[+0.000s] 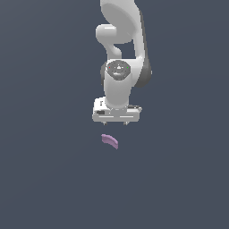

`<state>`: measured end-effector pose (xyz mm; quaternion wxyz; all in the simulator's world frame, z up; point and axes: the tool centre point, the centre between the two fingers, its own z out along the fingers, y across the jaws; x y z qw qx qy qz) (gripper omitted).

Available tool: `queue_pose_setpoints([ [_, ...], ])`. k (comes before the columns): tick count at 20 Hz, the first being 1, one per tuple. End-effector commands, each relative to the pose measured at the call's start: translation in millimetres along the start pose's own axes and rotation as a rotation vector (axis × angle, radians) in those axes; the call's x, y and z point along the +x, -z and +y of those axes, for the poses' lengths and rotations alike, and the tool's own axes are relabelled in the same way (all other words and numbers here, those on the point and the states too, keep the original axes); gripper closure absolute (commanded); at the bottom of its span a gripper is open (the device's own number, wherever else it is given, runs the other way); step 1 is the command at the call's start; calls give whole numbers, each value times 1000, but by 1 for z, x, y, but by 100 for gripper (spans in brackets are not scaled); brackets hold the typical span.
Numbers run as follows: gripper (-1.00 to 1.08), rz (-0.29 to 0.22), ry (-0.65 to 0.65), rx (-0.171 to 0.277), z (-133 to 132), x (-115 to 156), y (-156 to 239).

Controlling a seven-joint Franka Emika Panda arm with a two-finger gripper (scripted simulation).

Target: Pick up the object and move it to a goal position.

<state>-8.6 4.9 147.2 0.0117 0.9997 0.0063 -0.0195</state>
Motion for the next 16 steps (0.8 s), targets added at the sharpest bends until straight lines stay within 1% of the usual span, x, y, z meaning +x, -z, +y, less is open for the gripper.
queue_pose_setpoints([
  [1,-20,0,0,0,0,0,0],
  [8,-20,-2,24,8,-8,0,4],
  [16,-20,-10,48,4,-9,3,3],
])
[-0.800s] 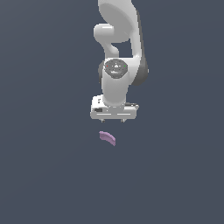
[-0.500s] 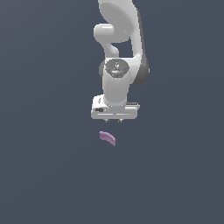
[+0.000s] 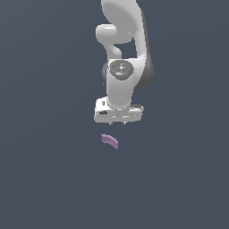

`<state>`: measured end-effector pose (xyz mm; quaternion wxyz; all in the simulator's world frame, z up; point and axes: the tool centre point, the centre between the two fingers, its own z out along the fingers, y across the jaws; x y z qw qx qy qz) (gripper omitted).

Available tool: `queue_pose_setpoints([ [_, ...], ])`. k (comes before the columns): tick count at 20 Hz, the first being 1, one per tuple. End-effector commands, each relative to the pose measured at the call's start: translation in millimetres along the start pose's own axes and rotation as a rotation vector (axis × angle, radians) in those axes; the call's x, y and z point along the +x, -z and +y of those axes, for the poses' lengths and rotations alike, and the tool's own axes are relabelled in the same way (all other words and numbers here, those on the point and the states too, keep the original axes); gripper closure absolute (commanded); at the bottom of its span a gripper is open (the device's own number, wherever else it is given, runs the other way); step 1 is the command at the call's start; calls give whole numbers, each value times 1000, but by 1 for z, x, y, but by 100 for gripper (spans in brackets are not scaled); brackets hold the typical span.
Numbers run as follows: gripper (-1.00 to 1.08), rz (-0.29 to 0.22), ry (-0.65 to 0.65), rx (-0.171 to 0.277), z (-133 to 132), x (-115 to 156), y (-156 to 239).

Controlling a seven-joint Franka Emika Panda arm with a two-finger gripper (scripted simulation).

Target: Pick up the object and move it to a goal position.

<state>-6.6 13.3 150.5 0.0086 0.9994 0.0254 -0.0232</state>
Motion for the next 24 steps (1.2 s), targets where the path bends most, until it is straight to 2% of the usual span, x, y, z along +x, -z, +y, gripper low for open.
queue_pose_setpoints([
  [1,-20,-7,19,-3,0,2,-1],
  [11,-20,-79,205,-29,-4,19,-9],
  [24,-20,-254,594,-63,-4,49,-29],
])
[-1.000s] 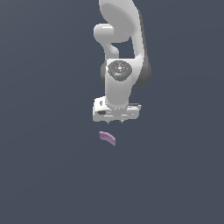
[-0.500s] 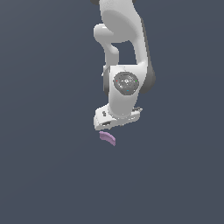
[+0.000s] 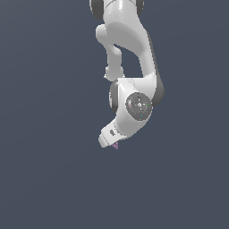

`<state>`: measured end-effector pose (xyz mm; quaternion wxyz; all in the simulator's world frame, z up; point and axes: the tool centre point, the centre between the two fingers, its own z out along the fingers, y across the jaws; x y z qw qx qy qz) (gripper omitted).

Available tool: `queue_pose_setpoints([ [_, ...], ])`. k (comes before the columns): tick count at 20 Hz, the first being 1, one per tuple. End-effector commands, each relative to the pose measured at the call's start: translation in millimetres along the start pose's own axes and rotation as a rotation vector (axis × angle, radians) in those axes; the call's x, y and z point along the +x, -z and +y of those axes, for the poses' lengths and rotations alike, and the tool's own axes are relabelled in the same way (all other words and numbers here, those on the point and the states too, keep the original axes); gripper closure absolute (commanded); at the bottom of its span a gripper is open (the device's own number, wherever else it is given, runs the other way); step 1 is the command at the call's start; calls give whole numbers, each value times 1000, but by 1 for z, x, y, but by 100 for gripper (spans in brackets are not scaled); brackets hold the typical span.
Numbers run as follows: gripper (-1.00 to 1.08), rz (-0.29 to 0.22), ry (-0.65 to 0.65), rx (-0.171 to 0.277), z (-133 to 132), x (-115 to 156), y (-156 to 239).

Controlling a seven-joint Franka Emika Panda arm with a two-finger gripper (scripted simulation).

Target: Pick up the object and move it to a goal position.

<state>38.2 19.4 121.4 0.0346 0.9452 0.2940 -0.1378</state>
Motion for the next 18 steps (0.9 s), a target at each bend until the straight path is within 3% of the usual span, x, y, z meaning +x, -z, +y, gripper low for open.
queue_pose_setpoints([
  [1,-20,-36,75,-2,3,4,-3],
  [10,-20,-150,303,8,13,14,-14],
  [18,-20,-207,409,22,18,16,-19],
])
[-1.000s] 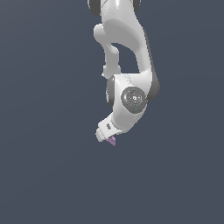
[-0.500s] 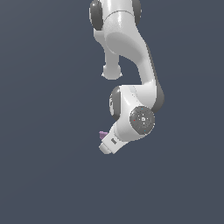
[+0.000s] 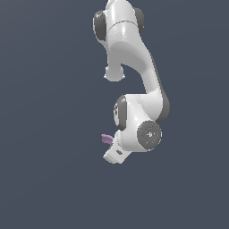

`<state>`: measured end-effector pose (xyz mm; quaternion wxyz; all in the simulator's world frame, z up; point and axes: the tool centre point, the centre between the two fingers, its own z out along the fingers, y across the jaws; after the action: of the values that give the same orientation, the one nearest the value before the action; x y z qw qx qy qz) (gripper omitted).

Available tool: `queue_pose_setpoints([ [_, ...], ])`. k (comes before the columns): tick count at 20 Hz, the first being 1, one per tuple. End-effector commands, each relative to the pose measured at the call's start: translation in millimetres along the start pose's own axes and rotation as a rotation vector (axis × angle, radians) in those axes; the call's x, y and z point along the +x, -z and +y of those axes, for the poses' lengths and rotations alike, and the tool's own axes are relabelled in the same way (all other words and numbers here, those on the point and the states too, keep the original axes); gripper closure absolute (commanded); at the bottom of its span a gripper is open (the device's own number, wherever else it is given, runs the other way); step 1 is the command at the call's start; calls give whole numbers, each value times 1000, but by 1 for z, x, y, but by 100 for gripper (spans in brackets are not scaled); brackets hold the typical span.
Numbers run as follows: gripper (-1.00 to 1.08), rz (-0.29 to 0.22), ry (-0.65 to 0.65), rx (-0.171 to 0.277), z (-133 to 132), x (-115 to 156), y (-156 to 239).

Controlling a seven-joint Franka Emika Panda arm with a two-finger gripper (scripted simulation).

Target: Pick up the object and move it to a goal position.

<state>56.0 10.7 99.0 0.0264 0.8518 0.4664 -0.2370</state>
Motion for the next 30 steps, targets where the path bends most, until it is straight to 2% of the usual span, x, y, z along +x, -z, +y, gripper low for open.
queue_pose_setpoints([
  [1,-20,-12,24,4,1,0,-1],
  [10,-20,-18,36,6,2,0,-4],
  [26,-20,-20,40,7,2,-1,-32],
  [27,108,-20,40,7,2,-1,-32],
  [30,108,-20,40,7,2,-1,-32],
])
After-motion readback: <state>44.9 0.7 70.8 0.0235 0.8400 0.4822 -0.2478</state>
